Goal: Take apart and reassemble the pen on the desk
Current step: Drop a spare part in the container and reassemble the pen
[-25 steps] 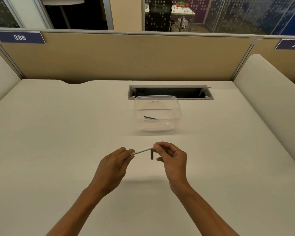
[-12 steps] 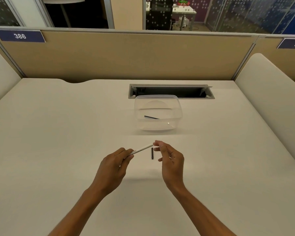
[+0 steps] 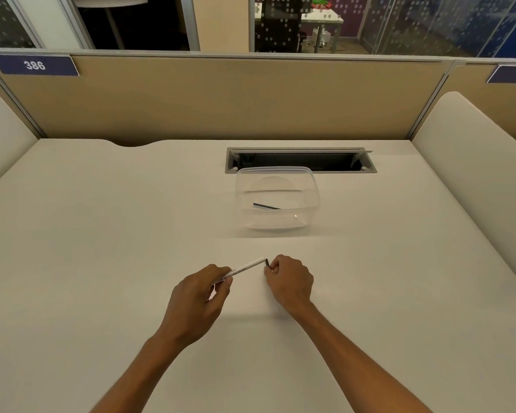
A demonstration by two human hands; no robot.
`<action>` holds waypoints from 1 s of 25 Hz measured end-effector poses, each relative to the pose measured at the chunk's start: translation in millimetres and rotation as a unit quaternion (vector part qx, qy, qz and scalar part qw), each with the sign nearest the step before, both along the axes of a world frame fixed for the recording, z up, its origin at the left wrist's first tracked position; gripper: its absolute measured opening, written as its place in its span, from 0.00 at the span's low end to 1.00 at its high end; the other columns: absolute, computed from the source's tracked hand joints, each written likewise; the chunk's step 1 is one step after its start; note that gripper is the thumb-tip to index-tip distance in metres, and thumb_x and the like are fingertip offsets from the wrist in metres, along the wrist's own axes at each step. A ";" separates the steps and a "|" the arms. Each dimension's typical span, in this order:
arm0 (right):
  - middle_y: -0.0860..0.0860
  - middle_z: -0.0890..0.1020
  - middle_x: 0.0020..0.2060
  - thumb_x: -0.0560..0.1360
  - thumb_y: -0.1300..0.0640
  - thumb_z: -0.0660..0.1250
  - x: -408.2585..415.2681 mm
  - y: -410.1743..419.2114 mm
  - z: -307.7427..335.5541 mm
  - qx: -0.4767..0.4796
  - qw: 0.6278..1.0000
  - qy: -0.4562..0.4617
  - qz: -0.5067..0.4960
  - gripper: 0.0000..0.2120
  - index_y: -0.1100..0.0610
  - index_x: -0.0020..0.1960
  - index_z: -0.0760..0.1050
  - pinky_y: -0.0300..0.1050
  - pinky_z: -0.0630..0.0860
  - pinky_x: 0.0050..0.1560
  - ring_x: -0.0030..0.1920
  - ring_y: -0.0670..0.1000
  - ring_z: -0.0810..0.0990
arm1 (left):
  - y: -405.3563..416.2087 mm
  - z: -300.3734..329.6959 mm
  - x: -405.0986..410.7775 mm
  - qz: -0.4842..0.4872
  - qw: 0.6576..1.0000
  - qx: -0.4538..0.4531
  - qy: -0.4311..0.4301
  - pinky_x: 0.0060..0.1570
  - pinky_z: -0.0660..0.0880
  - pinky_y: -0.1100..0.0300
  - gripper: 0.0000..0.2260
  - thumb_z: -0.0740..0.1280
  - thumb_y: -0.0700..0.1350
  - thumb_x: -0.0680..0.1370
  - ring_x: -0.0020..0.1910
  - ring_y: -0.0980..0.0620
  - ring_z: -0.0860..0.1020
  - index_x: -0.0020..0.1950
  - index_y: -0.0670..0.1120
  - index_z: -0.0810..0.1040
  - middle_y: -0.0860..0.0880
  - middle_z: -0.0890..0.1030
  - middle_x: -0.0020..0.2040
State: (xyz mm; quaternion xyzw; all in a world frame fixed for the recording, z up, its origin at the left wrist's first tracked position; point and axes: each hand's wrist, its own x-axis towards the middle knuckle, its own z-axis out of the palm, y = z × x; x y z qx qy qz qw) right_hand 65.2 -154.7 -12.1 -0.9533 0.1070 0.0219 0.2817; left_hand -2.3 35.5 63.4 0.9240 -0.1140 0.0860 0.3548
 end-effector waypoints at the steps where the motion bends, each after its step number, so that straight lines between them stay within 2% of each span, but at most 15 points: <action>1: 0.45 0.83 0.39 0.74 0.48 0.67 0.0 -1.0 0.2 0.004 1.000 0.001 0.002 0.06 0.51 0.45 0.79 0.44 0.74 0.41 0.43 0.52 0.82 | 0.8 -0.3 0.0 0.004 1.000 0.004 0.001 0.31 0.70 0.60 0.05 0.62 0.49 0.77 0.32 0.57 0.71 0.48 0.54 0.78 0.60 0.72 0.33; 5: 0.42 0.81 0.34 0.74 0.49 0.68 -5.7 -11.9 10.9 0.117 0.993 0.000 -0.002 0.05 0.50 0.43 0.78 0.40 0.71 0.35 0.39 0.47 0.81 | 4.9 0.0 1.5 0.008 1.000 0.013 -0.002 0.30 0.68 0.61 0.06 0.61 0.53 0.77 0.31 0.56 0.71 0.45 0.55 0.77 0.58 0.73 0.33; 9: 0.44 0.85 0.33 0.74 0.51 0.69 -22.1 -25.7 36.3 0.289 0.956 -0.039 0.015 0.04 0.49 0.41 0.78 0.38 0.74 0.41 0.41 0.41 0.83 | 6.5 0.2 3.8 0.010 1.000 0.011 -0.005 0.29 0.68 0.61 0.05 0.62 0.54 0.77 0.31 0.54 0.72 0.45 0.56 0.77 0.58 0.73 0.33; 12: 0.44 0.85 0.36 0.74 0.53 0.71 -35.6 -32.5 56.8 0.349 0.934 -0.069 0.038 0.03 0.47 0.42 0.80 0.40 0.76 0.41 0.43 0.43 0.83 | 5.4 1.5 5.0 0.007 1.000 0.011 -0.009 0.29 0.67 0.62 0.05 0.63 0.54 0.77 0.31 0.54 0.72 0.45 0.56 0.77 0.57 0.73 0.32; 17: 0.42 0.85 0.41 0.74 0.55 0.72 -47.0 -37.8 75.7 0.385 0.915 -0.108 0.053 0.04 0.46 0.44 0.83 0.32 0.71 0.35 0.43 0.42 0.82 | -0.6 7.2 5.7 -0.004 1.000 0.011 -0.018 0.29 0.69 0.59 0.06 0.63 0.53 0.77 0.31 0.54 0.72 0.46 0.56 0.78 0.56 0.73 0.33; 20: 0.42 0.85 0.40 0.74 0.56 0.72 -48.0 -40.2 81.0 0.381 0.915 -0.120 0.062 0.04 0.47 0.44 0.83 0.33 0.70 0.34 0.43 0.42 0.81 | -3.3 10.9 4.8 -0.008 1.000 0.014 -0.025 0.29 0.69 0.59 0.05 0.64 0.52 0.77 0.31 0.55 0.71 0.46 0.56 0.79 0.56 0.73 0.33; 25: 0.41 0.85 0.43 0.74 0.54 0.72 -48.4 -44.9 87.9 0.361 0.920 -0.126 0.084 0.04 0.45 0.45 0.83 0.34 0.71 0.39 0.46 0.43 0.82 | -1.9 16.8 4.0 -0.006 0.999 0.015 -0.030 0.29 0.69 0.60 0.05 0.64 0.52 0.77 0.31 0.56 0.71 0.46 0.55 0.79 0.56 0.73 0.33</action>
